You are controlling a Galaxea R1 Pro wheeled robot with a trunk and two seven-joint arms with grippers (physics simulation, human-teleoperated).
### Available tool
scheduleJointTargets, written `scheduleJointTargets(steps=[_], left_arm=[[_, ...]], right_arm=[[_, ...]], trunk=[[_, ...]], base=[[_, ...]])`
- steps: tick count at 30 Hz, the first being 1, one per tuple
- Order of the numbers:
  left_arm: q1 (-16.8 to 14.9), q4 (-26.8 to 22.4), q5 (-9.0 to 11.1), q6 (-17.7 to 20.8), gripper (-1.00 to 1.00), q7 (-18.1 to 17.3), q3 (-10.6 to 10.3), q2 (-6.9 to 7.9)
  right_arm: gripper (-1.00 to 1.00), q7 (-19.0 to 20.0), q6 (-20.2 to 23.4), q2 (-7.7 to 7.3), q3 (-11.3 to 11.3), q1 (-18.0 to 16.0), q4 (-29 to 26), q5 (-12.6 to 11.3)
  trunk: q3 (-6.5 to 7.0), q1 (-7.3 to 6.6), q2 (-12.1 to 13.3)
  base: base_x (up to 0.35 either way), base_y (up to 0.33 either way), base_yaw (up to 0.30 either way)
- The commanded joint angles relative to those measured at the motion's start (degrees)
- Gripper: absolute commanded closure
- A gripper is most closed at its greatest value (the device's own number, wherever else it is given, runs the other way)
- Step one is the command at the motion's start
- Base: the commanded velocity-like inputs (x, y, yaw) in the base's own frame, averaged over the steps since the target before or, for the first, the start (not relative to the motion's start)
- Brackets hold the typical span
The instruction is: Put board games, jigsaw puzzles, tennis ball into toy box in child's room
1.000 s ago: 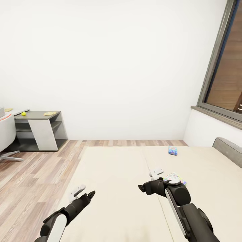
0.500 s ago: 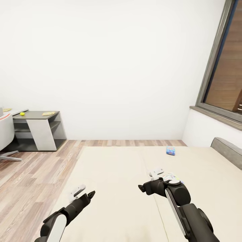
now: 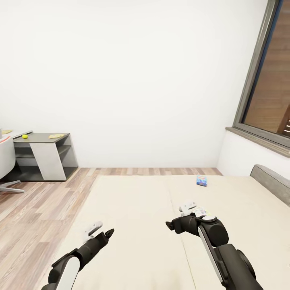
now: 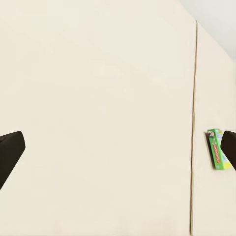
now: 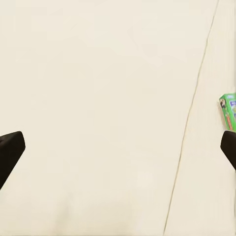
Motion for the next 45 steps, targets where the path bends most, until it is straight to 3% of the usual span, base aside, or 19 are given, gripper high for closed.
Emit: scheduleJointTargets(steps=[1,45], left_arm=[[0.0,-0.1,0.6,0.3,-1.00,0.4,0.1,-0.06],[0.0,-0.1,0.6,0.3,-1.00,0.4,0.1,-0.01]], right_arm=[[-1.00,0.5,0.2,-0.06,0.1,0.0,-0.1,0.6],[-1.00,0.4,0.2,-0.10,0.1,0.0,0.0,0.6]], trunk=[[-0.06,0.00,0.0],[-0.06,0.00,0.0]], base=[[0.000,-0.090,0.000],[0.000,-0.090,0.000]])
